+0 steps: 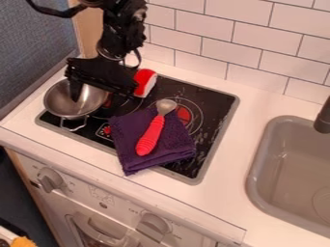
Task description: Put the silver pot at the upper right corner of the burner
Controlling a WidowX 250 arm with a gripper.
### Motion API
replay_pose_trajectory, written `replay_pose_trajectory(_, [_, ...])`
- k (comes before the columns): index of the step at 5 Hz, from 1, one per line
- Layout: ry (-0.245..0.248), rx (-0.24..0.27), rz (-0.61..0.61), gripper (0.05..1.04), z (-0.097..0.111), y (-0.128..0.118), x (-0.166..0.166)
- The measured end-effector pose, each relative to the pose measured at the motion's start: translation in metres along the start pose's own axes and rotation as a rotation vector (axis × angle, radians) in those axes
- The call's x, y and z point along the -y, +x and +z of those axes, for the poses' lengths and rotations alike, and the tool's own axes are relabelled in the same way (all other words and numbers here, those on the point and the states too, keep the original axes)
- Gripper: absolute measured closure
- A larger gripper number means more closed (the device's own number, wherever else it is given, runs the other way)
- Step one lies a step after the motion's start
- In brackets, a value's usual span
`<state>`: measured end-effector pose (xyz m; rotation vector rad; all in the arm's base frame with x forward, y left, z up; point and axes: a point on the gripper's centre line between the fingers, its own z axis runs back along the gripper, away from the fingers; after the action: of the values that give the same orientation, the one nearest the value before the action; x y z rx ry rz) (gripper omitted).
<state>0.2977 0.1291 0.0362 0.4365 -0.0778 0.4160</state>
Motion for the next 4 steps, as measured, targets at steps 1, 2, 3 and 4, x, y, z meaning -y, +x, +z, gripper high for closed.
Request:
replay_pose_trajectory(1, [0.000,-0.039,0.000,0.133,-0.0137,-0.0034,-0.0057])
replay_pose_trajectory(2, [-0.004,-0.046,-0.016,0.416,-0.0164,-0.0006,-0.0069])
replay_pose_trajectory(3, [0.007,-0.058,-0.012,0.717,-0.0149,-0.0015,-0.0081])
replay_pose_trajectory(4, [0.005,-0.047,-0.018,0.929,-0.0121,0.0015,-0.0052])
